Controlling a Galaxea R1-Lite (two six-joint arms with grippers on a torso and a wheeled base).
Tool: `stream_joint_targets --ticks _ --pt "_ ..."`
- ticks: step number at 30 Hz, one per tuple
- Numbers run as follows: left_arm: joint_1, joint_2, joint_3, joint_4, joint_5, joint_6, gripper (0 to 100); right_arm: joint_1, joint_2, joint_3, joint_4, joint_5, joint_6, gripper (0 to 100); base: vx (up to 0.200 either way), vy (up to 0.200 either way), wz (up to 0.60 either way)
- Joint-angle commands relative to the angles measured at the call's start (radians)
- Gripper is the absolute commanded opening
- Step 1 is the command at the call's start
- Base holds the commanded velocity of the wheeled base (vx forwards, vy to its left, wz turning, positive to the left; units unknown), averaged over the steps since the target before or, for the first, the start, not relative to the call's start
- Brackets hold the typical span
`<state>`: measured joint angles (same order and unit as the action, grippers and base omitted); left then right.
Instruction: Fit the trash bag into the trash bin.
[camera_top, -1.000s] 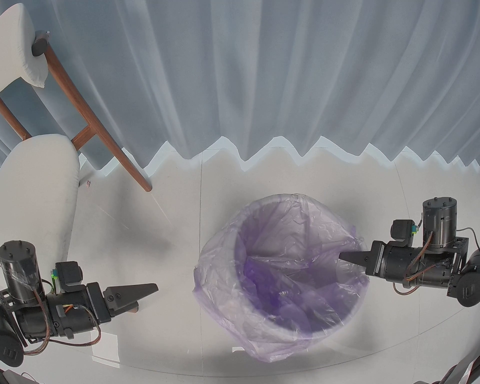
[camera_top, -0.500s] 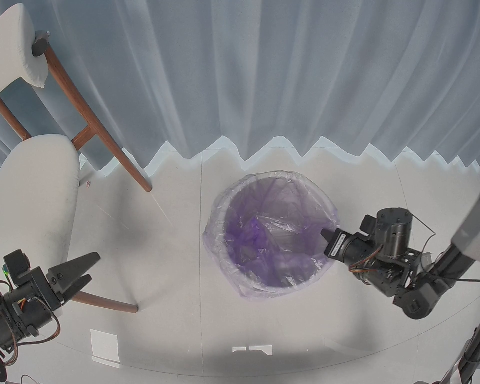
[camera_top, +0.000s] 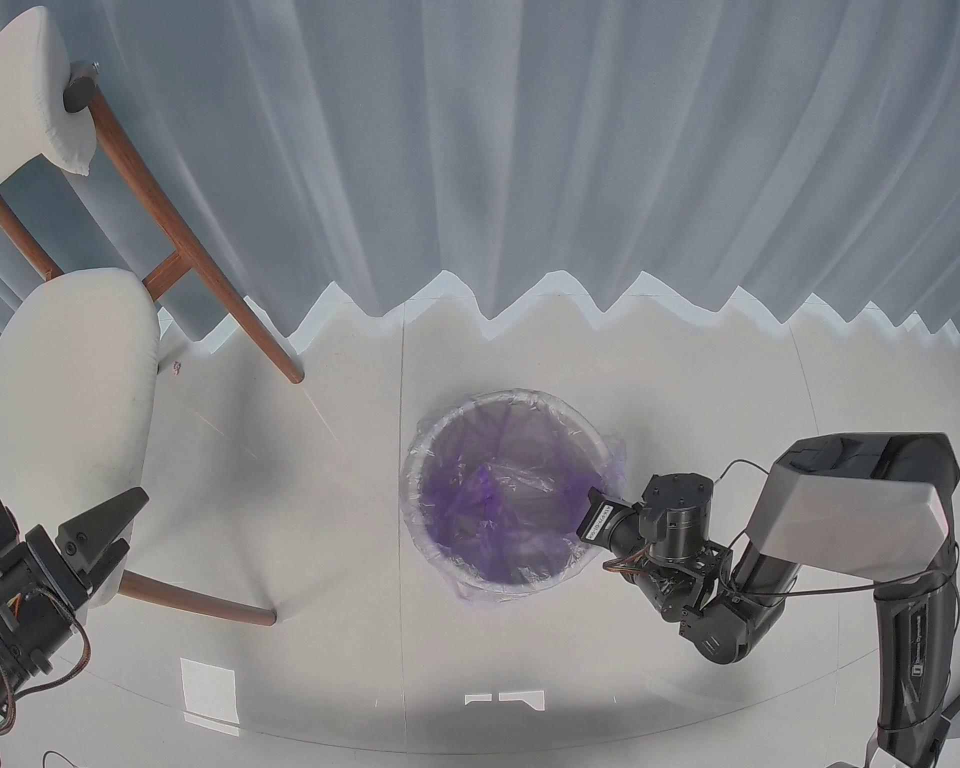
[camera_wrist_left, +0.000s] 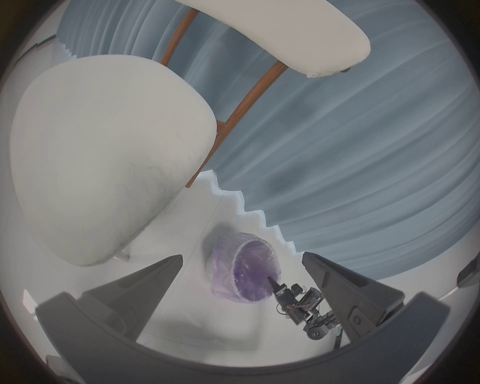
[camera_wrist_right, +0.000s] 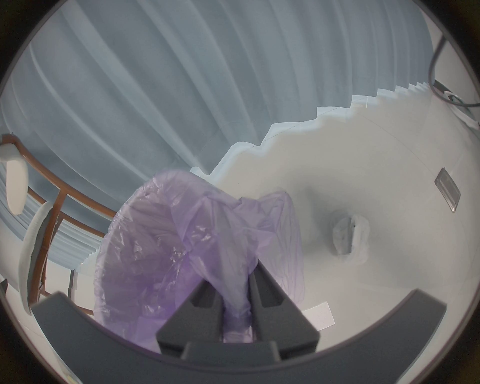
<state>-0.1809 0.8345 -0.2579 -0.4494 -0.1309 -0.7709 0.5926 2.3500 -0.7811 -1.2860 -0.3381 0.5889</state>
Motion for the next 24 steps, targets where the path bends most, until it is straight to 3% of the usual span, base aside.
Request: stream_joint_targets --ticks 1,7,14,17,24 --pt "0.006 0.014 -0.003 0.035 0.002 0.068 100 0.003 0.071 -0.041 0.002 -0.006 0.000 100 0.000 0.000 0.00" --pt "-0.042 0.078 -0.037 0.047 0.000 0.231 100 0.010 -0.015 0.011 0.004 -0.015 0.031 100 0.000 0.000 0.00" --pt "-0.155 0.219 -0.138 0.067 0.002 0.245 100 0.012 -0.173 0.174 0.002 -0.013 0.037 100 0.000 0.000 0.00" --pt "-0.230 0.342 -0.201 0.133 0.002 0.245 100 0.013 -0.302 0.289 -0.001 -0.007 0.101 100 0.000 0.000 0.00" --pt "-0.289 0.655 -0.300 0.198 0.000 0.239 100 -0.005 -0.500 0.476 -0.003 -0.001 0.175 100 0.000 0.000 0.00"
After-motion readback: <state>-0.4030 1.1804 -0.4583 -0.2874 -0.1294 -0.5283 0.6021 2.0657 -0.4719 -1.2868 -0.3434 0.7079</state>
